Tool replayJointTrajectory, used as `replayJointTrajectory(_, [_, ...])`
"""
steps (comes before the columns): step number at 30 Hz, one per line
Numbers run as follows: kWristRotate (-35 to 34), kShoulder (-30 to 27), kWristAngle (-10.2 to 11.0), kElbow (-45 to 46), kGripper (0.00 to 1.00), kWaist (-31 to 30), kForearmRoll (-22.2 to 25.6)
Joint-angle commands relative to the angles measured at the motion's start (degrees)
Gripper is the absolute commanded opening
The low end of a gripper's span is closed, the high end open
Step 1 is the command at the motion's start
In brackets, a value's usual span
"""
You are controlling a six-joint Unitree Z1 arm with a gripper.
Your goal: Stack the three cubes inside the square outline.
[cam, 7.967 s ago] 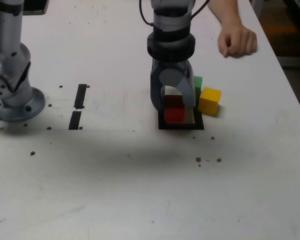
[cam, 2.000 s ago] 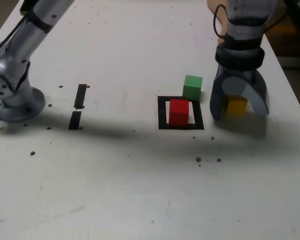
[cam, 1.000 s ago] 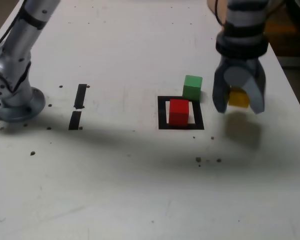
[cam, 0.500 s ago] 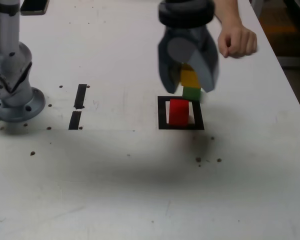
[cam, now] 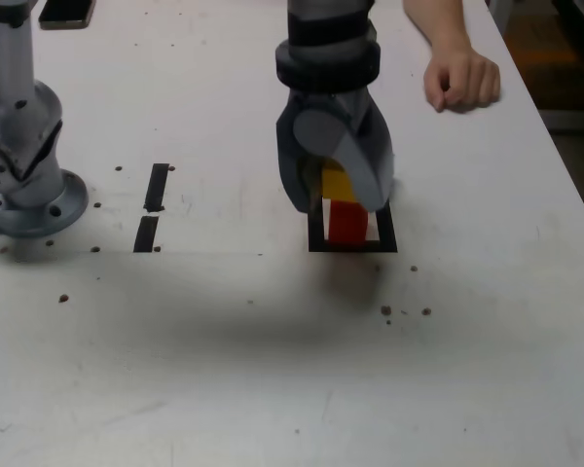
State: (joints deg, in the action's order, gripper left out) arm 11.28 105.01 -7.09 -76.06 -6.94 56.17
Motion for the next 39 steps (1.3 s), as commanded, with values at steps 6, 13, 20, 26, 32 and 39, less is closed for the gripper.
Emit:
replayJointTrajectory(6, [0.2, 1.4, -0.9, 1.0, 0.05, 0.1, -1.9])
replayJointTrajectory(13, [0.2, 1.9, -1.4, 2.4, 0.16, 0.1, -3.6])
replayJointTrajectory(20, [0.2, 2.0, -1.2, 2.9, 0.22, 0.5, -4.5])
replayJointTrajectory(26, [0.5, 2.1, -0.6, 2.9, 0.31, 1.0, -4.8])
replayJointTrajectory(32, [0.6, 2.2, -0.1, 3.1, 0.38, 1.1, -4.8])
replayJointTrajectory(39, [0.7, 2.1, 0.1, 3.3, 0.71, 1.1, -4.8])
